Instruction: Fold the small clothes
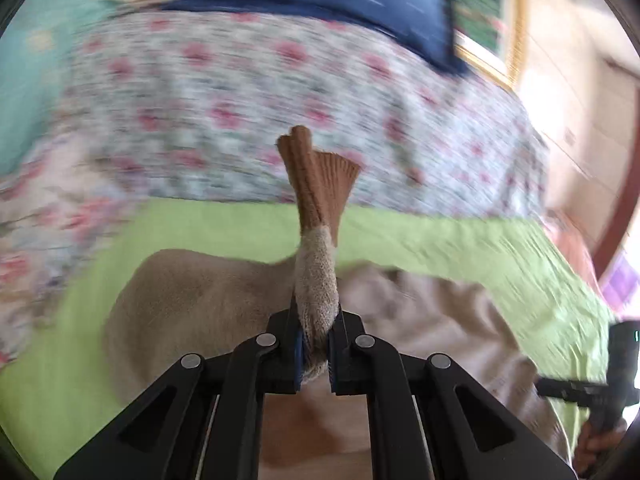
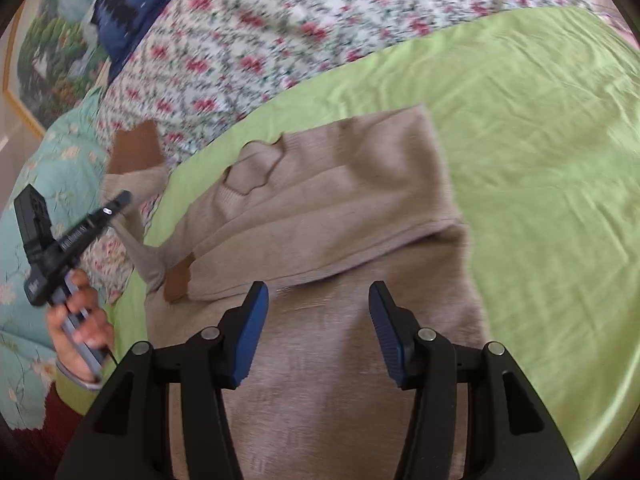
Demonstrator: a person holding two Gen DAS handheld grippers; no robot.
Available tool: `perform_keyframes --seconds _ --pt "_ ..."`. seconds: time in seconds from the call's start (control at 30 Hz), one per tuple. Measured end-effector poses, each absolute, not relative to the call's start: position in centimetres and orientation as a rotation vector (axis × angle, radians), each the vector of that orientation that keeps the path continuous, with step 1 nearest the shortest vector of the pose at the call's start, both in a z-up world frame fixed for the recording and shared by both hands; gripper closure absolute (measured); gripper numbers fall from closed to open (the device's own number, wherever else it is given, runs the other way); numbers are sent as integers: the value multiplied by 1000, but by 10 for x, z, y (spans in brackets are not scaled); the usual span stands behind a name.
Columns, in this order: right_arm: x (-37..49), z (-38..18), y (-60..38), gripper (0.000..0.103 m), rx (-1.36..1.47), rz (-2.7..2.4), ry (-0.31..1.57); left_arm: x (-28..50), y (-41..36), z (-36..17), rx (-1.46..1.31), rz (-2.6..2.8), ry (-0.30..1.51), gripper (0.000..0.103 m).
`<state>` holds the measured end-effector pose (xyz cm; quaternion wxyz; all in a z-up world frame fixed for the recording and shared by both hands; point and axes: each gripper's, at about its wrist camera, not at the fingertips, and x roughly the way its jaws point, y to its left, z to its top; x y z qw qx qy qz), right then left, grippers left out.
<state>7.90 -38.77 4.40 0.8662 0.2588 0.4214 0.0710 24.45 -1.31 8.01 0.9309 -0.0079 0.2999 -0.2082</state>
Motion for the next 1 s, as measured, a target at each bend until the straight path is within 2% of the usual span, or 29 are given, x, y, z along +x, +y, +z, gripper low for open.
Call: perform_keyframes --seconds 0.3,0.33,0.43,0.47,0.5,0.67,0.83,1.0 --pt "75 40 -405 49 576 110 877 226 -164 -9 188 -585 764 94" --pt "77 39 -405 46 583 113 879 226 -172 -16 209 -585 783 93" --pt "87 37 -400 38 603 136 880 226 -183 -41 271 -595 851 78" --pt "91 37 -397 37 608 148 880 222 -183 -44 282 -598 863 63" --pt "96 35 -394 37 611 155 883 217 -180 -46 283 -598 867 49" --pt "119 26 -387 37 660 169 898 192 -139 -29 252 -553 821 31" --pt "143 16 -379 37 731 203 917 174 -72 -21 215 -431 803 28" --pt "167 4 -366 37 778 227 947 175 23 -35 130 -138 838 29"
